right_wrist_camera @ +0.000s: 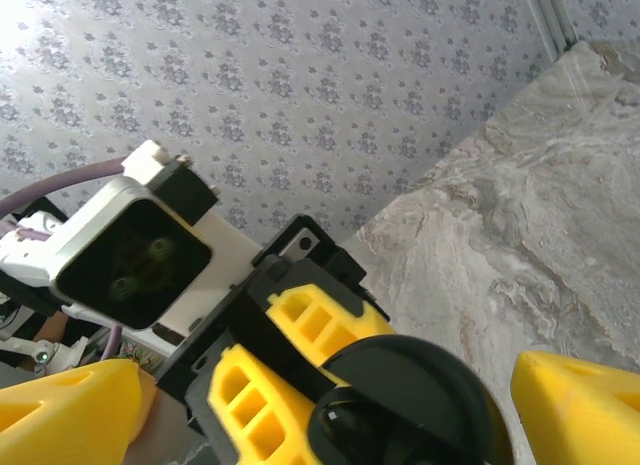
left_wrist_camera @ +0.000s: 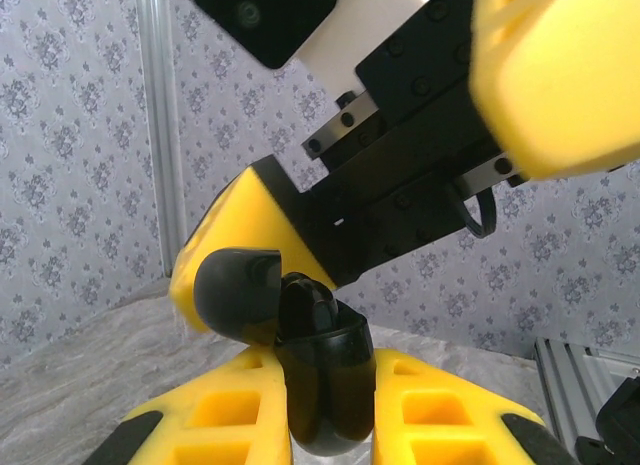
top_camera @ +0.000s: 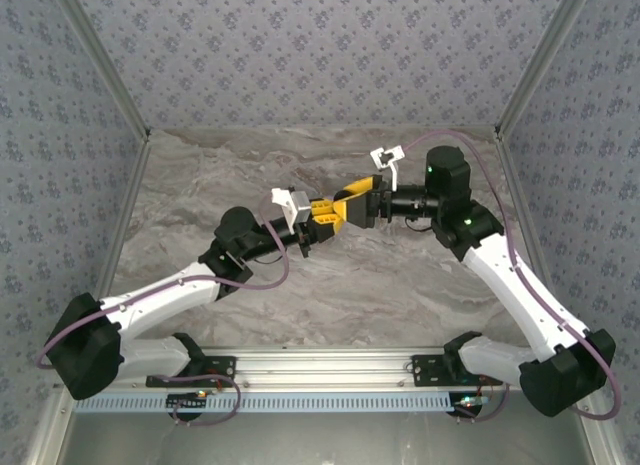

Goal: Insert the wireless bluetooth earbuds into the charging case

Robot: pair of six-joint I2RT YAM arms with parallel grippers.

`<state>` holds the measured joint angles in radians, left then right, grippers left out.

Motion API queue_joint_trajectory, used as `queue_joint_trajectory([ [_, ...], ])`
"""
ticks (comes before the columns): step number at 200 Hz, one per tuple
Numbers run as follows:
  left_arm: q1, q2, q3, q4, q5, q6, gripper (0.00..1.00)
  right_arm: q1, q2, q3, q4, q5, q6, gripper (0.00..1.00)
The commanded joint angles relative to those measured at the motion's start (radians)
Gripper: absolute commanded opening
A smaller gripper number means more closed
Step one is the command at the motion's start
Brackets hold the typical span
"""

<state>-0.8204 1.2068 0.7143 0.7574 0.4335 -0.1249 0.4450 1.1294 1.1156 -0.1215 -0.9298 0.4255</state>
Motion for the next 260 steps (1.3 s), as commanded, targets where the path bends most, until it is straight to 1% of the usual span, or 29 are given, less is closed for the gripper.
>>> queue_joint_trajectory([
  [1, -0.007, -0.002, 0.033, 0.006, -0.012, 0.006, 0.00, 0.005, -0.048, 0.015, 0.014, -0.031, -0.030, 0.96],
  [34, -0.006, -0.007, 0.033, -0.018, -0.032, 0.020, 0.00, 0.008, -0.076, 0.012, -0.036, -0.019, -0.056, 0.95],
  [48, -0.005, -0.009, 0.030, -0.018, -0.036, 0.022, 0.00, 0.014, -0.078, 0.014, -0.061, 0.004, -0.071, 0.95],
  [66, -0.005, -0.008, 0.032, -0.020, -0.041, 0.024, 0.00, 0.014, -0.071, 0.034, -0.136, 0.056, -0.116, 0.96],
  [85, -0.006, -0.010, 0.033, -0.039, -0.058, 0.019, 0.00, 0.015, -0.068, 0.068, -0.268, 0.216, -0.184, 0.96],
  [90, -0.005, -0.012, 0.034, -0.053, -0.067, 0.015, 0.00, 0.013, -0.068, 0.104, -0.303, 0.282, -0.197, 0.97],
  [102, -0.006, -0.016, 0.037, -0.086, -0.092, 0.001, 0.00, 0.007, -0.082, 0.112, -0.362, 0.426, -0.218, 0.97],
  [116, -0.006, -0.013, 0.030, -0.122, -0.134, -0.025, 0.00, -0.029, -0.115, 0.086, -0.360, 0.512, -0.206, 1.00],
  [121, -0.005, -0.012, 0.024, -0.135, -0.155, -0.039, 0.00, -0.048, -0.129, 0.043, -0.352, 0.527, -0.191, 1.00],
  [132, 0.001, -0.009, 0.005, -0.148, -0.207, -0.084, 0.00, -0.107, -0.156, -0.006, -0.336, 0.537, -0.151, 1.00],
  [145, 0.026, 0.000, -0.028, -0.138, -0.240, -0.167, 0.00, -0.176, -0.177, -0.047, -0.337, 0.535, -0.109, 1.00],
  [160, 0.078, 0.019, -0.066, -0.118, -0.240, -0.282, 0.00, -0.245, -0.190, -0.097, -0.346, 0.520, -0.076, 1.00],
  [175, 0.130, 0.046, -0.082, -0.144, -0.226, -0.368, 0.00, -0.297, -0.196, -0.141, -0.361, 0.519, -0.063, 1.00],
  [197, 0.192, 0.109, -0.075, -0.217, -0.183, -0.438, 0.00, -0.326, -0.202, -0.190, -0.374, 0.529, -0.056, 1.00],
  [214, 0.224, 0.170, -0.060, -0.275, -0.180, -0.481, 0.00, -0.333, -0.201, -0.217, -0.381, 0.539, -0.057, 1.00],
  [260, 0.228, 0.346, 0.019, -0.386, -0.173, -0.506, 0.00, -0.348, -0.208, -0.216, -0.427, 0.572, -0.098, 1.00],
])
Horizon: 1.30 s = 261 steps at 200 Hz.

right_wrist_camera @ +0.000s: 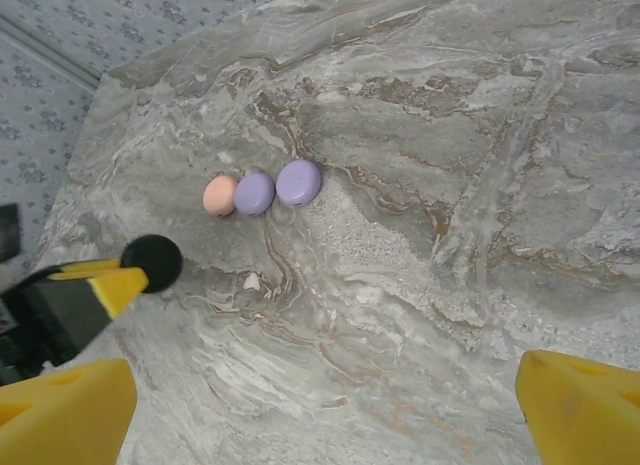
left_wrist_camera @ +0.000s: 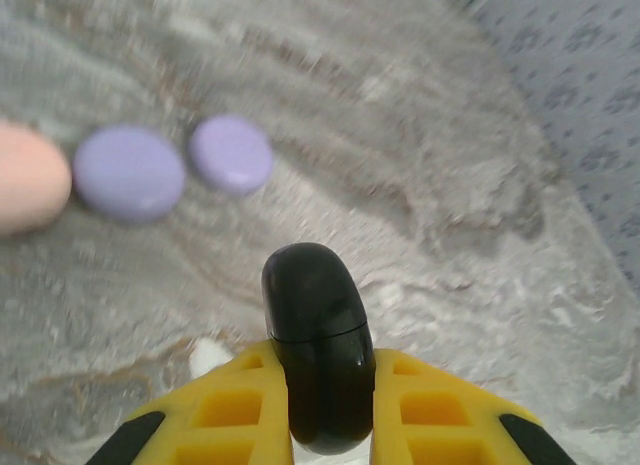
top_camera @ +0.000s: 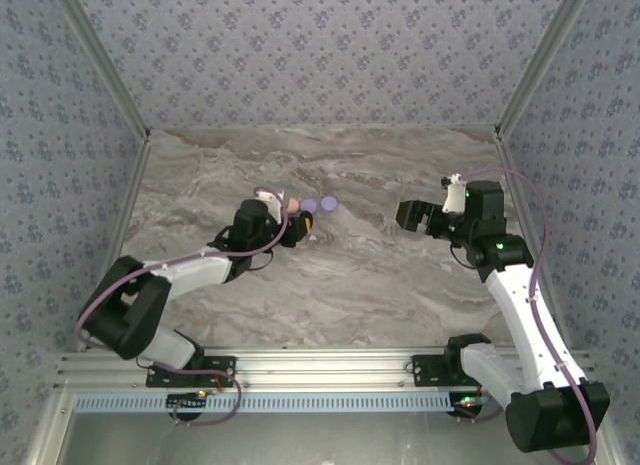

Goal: Insert the wireless bluetooth earbuds into the charging case

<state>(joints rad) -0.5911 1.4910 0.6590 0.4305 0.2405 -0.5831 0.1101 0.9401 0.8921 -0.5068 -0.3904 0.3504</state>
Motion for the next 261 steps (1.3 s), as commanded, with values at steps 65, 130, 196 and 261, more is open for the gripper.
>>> queue_joint_trajectory([
  [65, 0.001, 0.230, 0.100, -0.002, 0.052, -0.137, 0.09, -0.030, -0.021, 0.005, -0.087, 0.050, -0.061, 1.00],
  [130, 0.021, 0.233, 0.088, -0.029, 0.021, -0.132, 0.51, -0.052, -0.029, 0.012, -0.090, 0.058, -0.083, 1.00],
  [196, 0.058, -0.019, 0.087, -0.211, -0.130, 0.030, 0.75, -0.116, -0.074, 0.021, -0.054, 0.183, -0.144, 1.00],
  [261, 0.144, -0.384, -0.016, -0.332, -0.453, 0.175, 0.96, -0.229, -0.140, -0.302, 0.392, 0.415, -0.206, 1.00],
])
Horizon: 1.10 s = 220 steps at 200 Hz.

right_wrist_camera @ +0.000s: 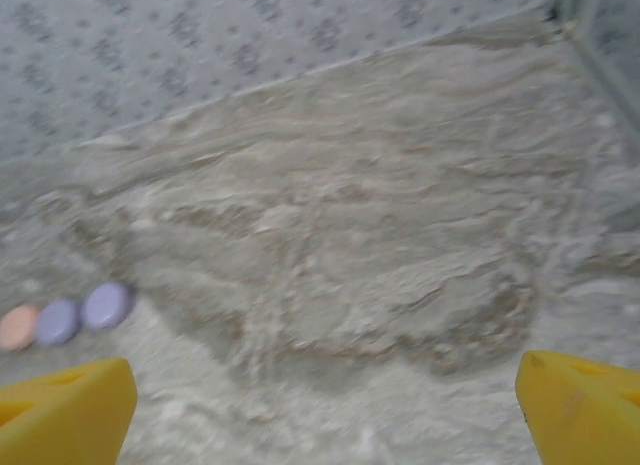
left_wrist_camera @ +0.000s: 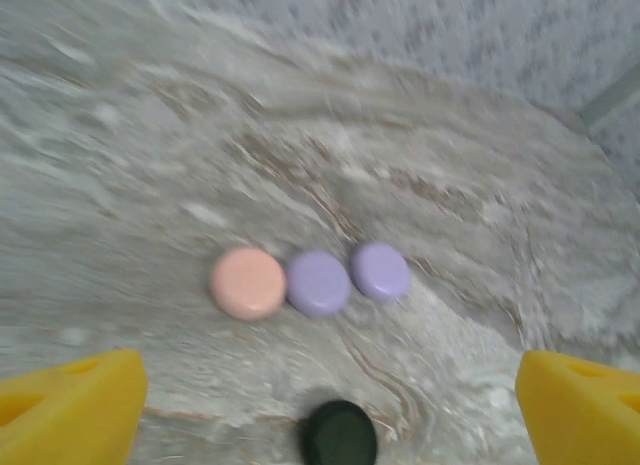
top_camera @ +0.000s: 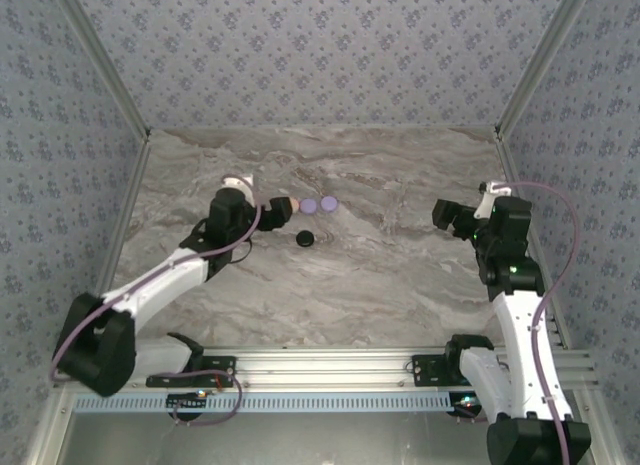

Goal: Insert the wireless bluetooth earbuds into the charging case

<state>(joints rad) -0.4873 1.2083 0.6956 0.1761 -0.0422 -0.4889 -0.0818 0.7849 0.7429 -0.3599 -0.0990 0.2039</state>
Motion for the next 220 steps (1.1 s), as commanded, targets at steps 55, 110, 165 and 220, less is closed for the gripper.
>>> queue_joint_trajectory([
  [55, 0.137, -0.214, -0.205, 0.050, -0.382, 0.268, 0.99, -0.051, 0.276, -0.421, 0.850, 0.144, -0.086, 1.00],
  [110, 0.223, -0.124, -0.263, 0.203, -0.363, 0.362, 0.99, -0.017, 0.621, -0.422, 1.195, 0.138, -0.137, 1.00],
  [165, 0.264, 0.035, -0.304, 0.422, -0.279, 0.525, 0.99, 0.025, 0.737, -0.365, 1.187, 0.102, -0.204, 1.00],
  [220, 0.360, 0.194, -0.380, 0.699, -0.084, 0.612, 0.99, 0.033, 0.735, -0.361, 1.179, 0.108, -0.211, 1.00],
])
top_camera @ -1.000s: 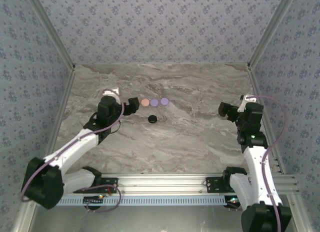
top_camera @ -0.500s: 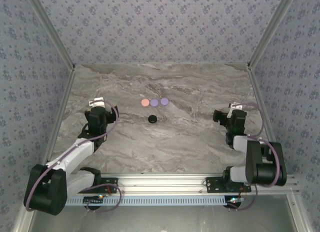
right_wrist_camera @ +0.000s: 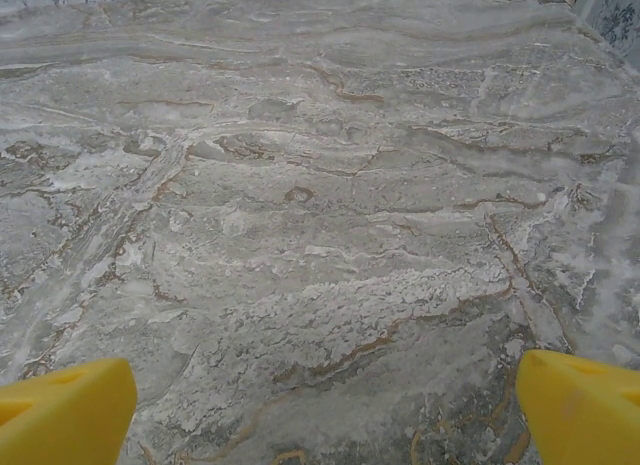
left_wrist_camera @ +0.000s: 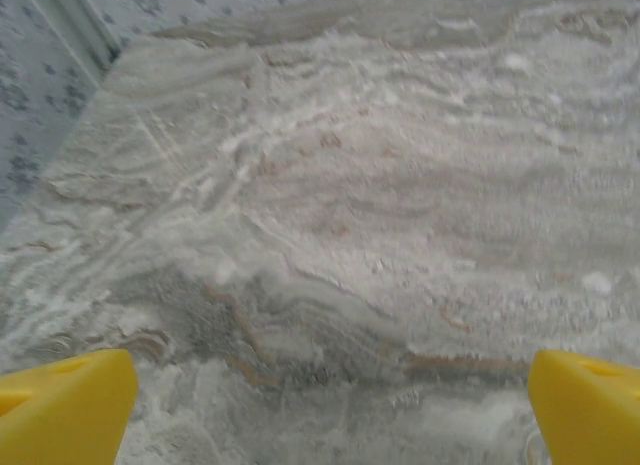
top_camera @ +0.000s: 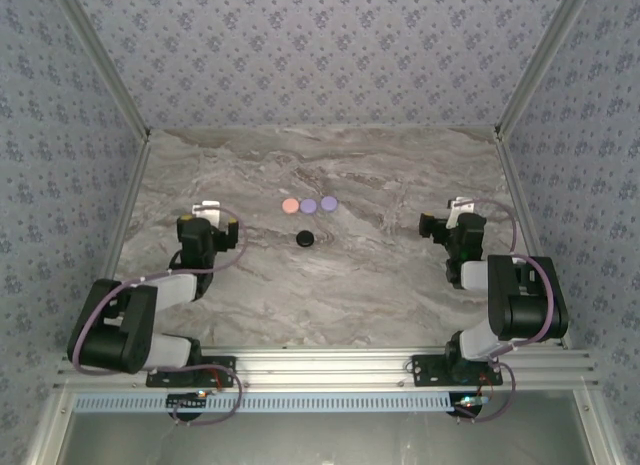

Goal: Insert the wireless bluetooth earbuds into the charging case

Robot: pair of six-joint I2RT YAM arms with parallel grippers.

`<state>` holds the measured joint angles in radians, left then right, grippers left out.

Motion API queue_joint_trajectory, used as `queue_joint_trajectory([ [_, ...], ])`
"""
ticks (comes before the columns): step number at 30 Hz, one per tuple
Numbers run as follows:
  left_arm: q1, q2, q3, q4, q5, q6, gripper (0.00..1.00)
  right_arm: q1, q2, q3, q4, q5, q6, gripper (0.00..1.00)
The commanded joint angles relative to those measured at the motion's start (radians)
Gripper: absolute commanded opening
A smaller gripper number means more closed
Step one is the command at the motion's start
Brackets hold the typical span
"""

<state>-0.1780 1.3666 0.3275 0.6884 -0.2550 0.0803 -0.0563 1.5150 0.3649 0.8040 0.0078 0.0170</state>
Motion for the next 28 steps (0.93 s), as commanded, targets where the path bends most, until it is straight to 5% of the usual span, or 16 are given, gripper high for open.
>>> queue_joint_trajectory([
  [1, 0.054, 0.039, -0.014, 0.193, 0.133, 0.041, 0.99, 0.007, 0.006, 0.018, 0.015, 0.001, -0.025, 1.00],
  [7, 0.167, 0.173, -0.049, 0.389, 0.251, -0.058, 0.99, 0.020, 0.006, 0.022, 0.006, 0.019, -0.035, 1.00],
  [10, 0.176, 0.160, 0.070, 0.141, 0.239, -0.073, 0.99, 0.021, 0.006, 0.022, 0.006, 0.022, -0.037, 1.00],
  [28, 0.210, 0.167, 0.081, 0.134, 0.233, -0.118, 0.99, 0.026, 0.007, 0.025, 0.003, 0.026, -0.040, 1.00],
])
